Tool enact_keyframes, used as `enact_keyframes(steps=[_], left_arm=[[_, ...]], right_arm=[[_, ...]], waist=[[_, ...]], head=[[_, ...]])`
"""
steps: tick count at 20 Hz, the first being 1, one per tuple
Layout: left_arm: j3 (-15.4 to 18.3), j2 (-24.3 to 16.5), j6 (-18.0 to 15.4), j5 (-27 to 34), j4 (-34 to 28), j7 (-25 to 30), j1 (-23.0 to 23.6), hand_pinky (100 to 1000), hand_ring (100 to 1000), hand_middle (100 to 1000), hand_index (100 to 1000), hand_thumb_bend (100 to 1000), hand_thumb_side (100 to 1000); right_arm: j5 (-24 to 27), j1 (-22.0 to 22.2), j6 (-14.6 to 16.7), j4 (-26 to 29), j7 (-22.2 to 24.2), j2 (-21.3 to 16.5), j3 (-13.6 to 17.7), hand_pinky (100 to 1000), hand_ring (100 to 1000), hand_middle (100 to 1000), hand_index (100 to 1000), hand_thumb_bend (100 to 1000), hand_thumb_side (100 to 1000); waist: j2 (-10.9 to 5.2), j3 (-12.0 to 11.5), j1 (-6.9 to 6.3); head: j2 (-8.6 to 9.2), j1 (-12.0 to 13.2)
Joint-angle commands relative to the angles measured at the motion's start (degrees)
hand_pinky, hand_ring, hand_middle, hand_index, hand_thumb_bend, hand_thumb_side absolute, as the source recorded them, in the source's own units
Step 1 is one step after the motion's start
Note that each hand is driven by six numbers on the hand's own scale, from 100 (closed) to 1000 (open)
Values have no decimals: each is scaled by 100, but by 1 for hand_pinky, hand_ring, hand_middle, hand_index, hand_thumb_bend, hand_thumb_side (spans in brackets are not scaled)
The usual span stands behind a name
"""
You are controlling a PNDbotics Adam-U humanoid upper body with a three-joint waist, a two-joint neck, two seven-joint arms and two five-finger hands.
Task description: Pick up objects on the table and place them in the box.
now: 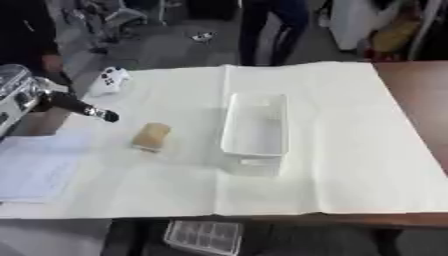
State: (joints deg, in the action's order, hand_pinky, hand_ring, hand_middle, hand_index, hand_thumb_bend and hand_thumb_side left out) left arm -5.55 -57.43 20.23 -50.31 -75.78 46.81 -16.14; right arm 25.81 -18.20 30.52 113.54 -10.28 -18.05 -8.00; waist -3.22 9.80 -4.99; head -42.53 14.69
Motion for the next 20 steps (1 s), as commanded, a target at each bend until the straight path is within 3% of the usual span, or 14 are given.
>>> enact_keyframes(steps=[1,12,20], left_arm=[[-22,-34,-71,-81,175,-313,-133,733,848,908,948,1000,830],[-118,382,-282,246,934,-730,-503,680,805,883,936,1000,925],[-118,519,-261,404,1334,-830,-677,667,798,881,938,1000,930]], right_arm=[[37,-93,-13,105,36,17,-2,378,473,475,651,100,1000],[115,-213,-39,105,118,116,-65,378,472,475,649,100,1000],[168,-290,-38,105,163,193,-89,378,472,475,648,100,1000]], waist=[[-18,12,13],[19,182,25],[38,297,15]], head=[[76,91],[45,230],[16,260]])
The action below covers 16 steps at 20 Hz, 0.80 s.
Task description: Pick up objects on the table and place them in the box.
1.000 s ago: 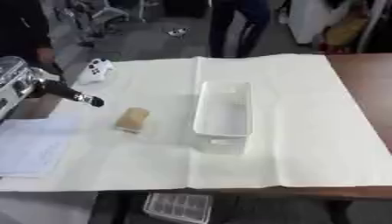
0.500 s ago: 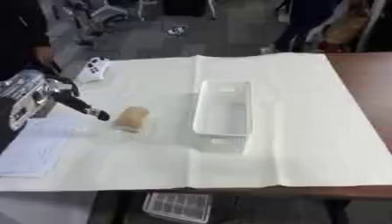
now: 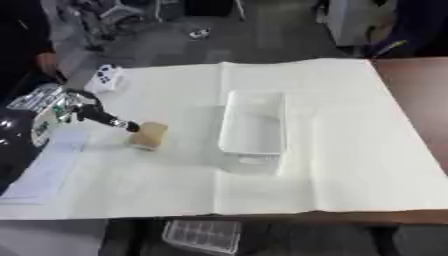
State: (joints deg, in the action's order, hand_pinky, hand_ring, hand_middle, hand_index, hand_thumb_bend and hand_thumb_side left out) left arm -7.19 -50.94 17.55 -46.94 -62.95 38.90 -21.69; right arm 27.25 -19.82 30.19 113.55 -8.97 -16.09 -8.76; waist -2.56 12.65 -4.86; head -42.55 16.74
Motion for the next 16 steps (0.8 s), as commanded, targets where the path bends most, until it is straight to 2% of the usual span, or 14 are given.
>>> enact_keyframes(steps=[1,8,16], left_arm=[[41,-117,3,85,76,-42,-144,667,798,881,937,1000,934],[-51,-19,-21,133,166,103,-373,656,777,873,925,1000,955],[-179,48,-110,-256,194,393,-648,636,738,832,897,1000,953]], right_arm=[[28,-134,-4,104,35,3,-15,378,472,475,648,100,1000],[52,-164,-10,104,55,41,-31,378,472,474,647,100,1000],[52,-171,-11,104,52,62,-31,378,472,474,647,100,1000]], waist=[[-27,22,2],[-23,77,-7],[-35,101,-21]], head=[[20,56],[25,59],[-6,92]])
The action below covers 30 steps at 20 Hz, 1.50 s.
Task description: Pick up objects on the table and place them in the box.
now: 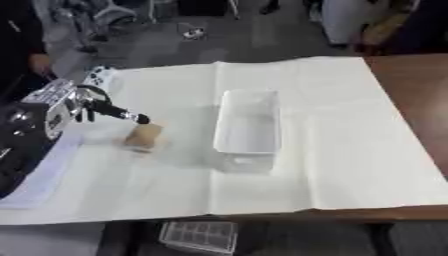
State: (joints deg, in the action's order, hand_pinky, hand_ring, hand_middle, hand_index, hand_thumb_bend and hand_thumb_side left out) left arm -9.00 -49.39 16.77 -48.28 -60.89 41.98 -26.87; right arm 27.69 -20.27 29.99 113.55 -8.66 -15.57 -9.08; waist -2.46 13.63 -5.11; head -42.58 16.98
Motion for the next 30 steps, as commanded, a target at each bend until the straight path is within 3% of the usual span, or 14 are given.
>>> enact_keyframes(steps=[1,20,25,30], left_arm=[[-10,-96,-42,-169,-1,123,-153,636,738,832,897,1000,955],[18,103,-133,-504,408,205,-341,642,736,829,897,1000,954],[12,145,-108,-583,453,338,-358,642,731,823,895,1000,889],[14,185,-110,-615,467,369,-367,634,720,816,891,1000,915]], right_arm=[[8,-127,9,104,20,12,1,378,472,474,647,100,1000],[54,-201,-10,104,50,97,-46,377,471,473,646,100,1000],[63,-218,-14,104,58,115,-57,377,471,473,645,100,1000],[75,-229,-20,104,68,127,-69,377,471,472,645,100,1000]], waist=[[-46,4,4],[-14,119,-11],[-7,141,-14],[-3,156,-19]], head=[[-6,71],[-32,197],[-31,196],[-28,197]])
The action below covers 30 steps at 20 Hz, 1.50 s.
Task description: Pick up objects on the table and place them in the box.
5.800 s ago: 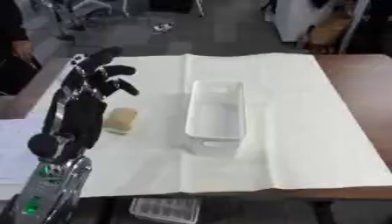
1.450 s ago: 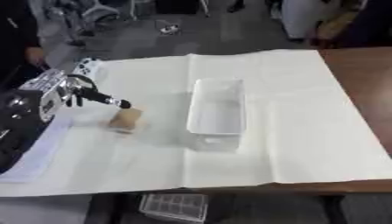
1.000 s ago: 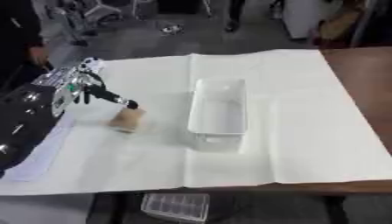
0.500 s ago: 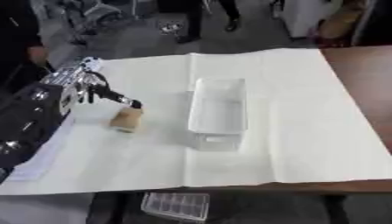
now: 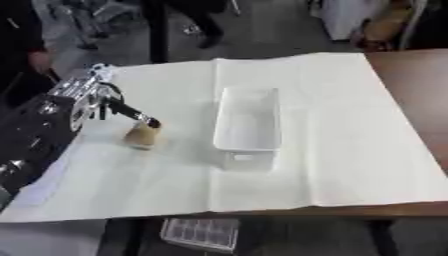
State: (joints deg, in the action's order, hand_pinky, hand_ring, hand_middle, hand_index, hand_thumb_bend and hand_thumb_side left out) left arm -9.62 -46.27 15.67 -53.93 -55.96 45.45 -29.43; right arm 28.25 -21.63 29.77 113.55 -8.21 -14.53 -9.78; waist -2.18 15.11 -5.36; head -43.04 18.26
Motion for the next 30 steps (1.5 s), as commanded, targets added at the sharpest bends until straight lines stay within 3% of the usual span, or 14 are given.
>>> enact_keyframes(steps=[1,20,30], left_arm=[[75,-118,2,-54,-17,29,-115,633,719,815,891,1000,917],[40,110,24,-193,196,130,-147,616,695,800,888,1000,896],[59,199,-13,-893,362,27,-190,658,727,827,910,1000,900]], right_arm=[[20,-94,1,104,25,24,-2,377,471,472,645,100,1000],[45,-153,-5,104,46,89,-26,377,470,472,644,100,1000],[44,-179,-7,104,50,103,-34,377,470,471,644,100,1000]], waist=[[-30,11,4],[7,90,0],[32,111,-2]], head=[[19,68],[6,104],[-27,163]])
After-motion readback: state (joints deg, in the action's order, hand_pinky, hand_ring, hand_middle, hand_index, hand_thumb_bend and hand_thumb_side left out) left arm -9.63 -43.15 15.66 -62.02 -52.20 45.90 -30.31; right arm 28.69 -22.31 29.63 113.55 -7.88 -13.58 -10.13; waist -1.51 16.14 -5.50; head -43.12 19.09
